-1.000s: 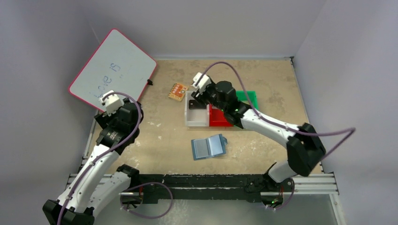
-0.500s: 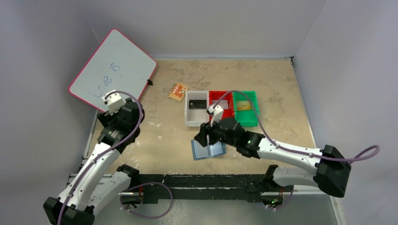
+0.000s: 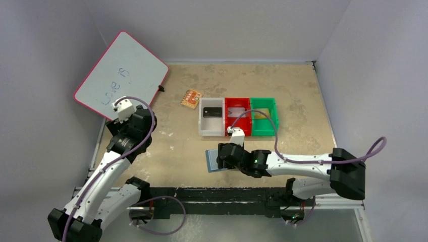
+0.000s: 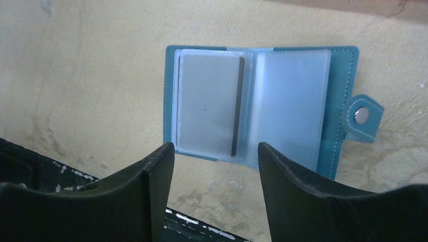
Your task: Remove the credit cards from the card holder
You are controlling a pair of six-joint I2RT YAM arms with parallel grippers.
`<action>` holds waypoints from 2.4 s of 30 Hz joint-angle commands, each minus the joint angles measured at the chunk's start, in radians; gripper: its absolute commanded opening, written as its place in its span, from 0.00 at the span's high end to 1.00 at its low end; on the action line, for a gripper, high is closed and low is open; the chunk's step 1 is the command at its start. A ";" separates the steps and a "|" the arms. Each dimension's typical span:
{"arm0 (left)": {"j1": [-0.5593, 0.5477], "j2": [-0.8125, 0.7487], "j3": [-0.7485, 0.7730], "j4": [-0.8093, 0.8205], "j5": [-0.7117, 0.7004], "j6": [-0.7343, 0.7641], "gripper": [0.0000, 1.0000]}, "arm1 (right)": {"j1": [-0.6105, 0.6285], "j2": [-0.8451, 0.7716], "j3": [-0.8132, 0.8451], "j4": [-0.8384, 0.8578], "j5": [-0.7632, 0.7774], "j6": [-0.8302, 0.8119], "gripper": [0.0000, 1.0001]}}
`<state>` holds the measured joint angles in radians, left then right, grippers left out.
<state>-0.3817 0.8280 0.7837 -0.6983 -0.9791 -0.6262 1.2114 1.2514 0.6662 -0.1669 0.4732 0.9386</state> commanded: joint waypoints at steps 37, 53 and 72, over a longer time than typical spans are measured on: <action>0.004 -0.015 0.040 0.022 0.022 0.036 0.10 | 0.061 0.356 0.235 -0.197 0.097 0.171 0.57; 0.004 0.002 0.034 0.053 0.190 0.047 0.11 | -0.033 0.108 -0.067 0.174 -0.084 0.217 0.62; -0.323 0.163 -0.143 0.608 1.081 -0.268 0.16 | -0.149 -0.088 -0.336 0.415 -0.207 0.341 0.59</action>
<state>-0.5823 0.9215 0.6155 -0.2504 0.0498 -0.8238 1.0721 1.1728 0.3378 0.2073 0.2672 1.2442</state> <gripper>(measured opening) 0.850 0.413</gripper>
